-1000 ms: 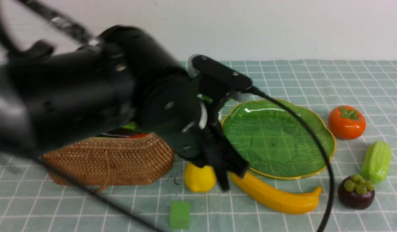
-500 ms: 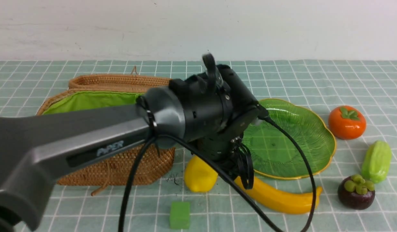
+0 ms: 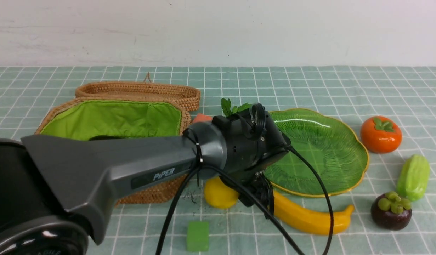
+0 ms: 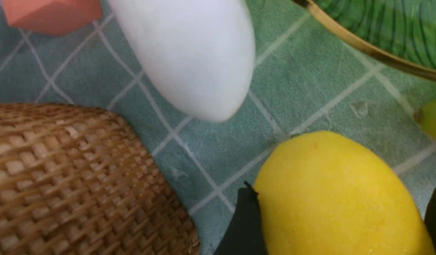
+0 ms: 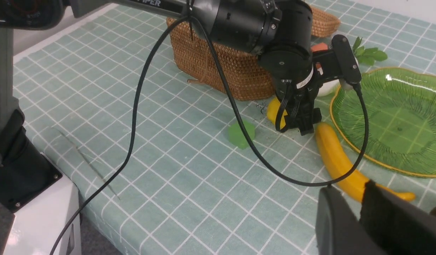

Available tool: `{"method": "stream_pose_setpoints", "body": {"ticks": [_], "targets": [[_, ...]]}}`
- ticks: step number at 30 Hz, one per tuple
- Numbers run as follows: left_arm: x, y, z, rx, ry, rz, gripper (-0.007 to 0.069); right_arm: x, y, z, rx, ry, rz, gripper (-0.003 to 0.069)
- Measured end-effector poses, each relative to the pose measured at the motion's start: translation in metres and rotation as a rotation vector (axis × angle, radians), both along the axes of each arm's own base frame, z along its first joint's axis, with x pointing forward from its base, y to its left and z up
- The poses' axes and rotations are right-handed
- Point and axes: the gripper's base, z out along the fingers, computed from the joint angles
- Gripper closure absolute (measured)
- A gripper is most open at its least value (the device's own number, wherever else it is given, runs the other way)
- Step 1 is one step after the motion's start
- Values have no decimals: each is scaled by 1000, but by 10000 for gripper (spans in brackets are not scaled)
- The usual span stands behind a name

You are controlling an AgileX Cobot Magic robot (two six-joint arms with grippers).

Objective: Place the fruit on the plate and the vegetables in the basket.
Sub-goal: Grab a lemon with your left arm and place it on the plate on the right

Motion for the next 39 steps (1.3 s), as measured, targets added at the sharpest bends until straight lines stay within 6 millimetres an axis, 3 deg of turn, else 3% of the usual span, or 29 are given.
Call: {"method": "stream_pose_setpoints", "body": {"ticks": [10, 14, 18, 21, 23, 27, 30, 31, 33, 38, 39], "targets": [[0, 2, 2, 31, 21, 39, 68, -5, -1, 0, 6, -15, 2, 532], [2, 0, 12, 42, 42, 85, 68, -4, -2, 0, 3, -25, -14, 532], [0, -19, 55, -45, -31, 61, 68, 2, -9, 2, 15, -41, -127, 532], [-1, -44, 91, -234, -117, -32, 68, 7, -15, 4, 37, -52, -214, 532], [0, -61, 101, -371, -136, -85, 68, 8, -16, 4, 44, -58, -239, 532], [11, -78, 92, -504, -128, -115, 68, 8, -16, 5, 45, -61, -241, 534], [29, -84, 51, -515, -83, -92, 68, 8, -16, 5, 46, -61, -241, 534], [30, -84, 49, -513, -80, -90, 68, 8, -16, 5, 46, -61, -241, 534], [37, -85, 26, -495, -65, -82, 69, 8, -16, 5, 46, -61, -240, 534], [39, -88, 27, -522, -89, -95, 27, 8, -16, 5, 47, -59, -238, 534], [39, -88, 33, -536, -102, -99, -17, 8, -16, 5, 47, -59, -238, 534]]}}
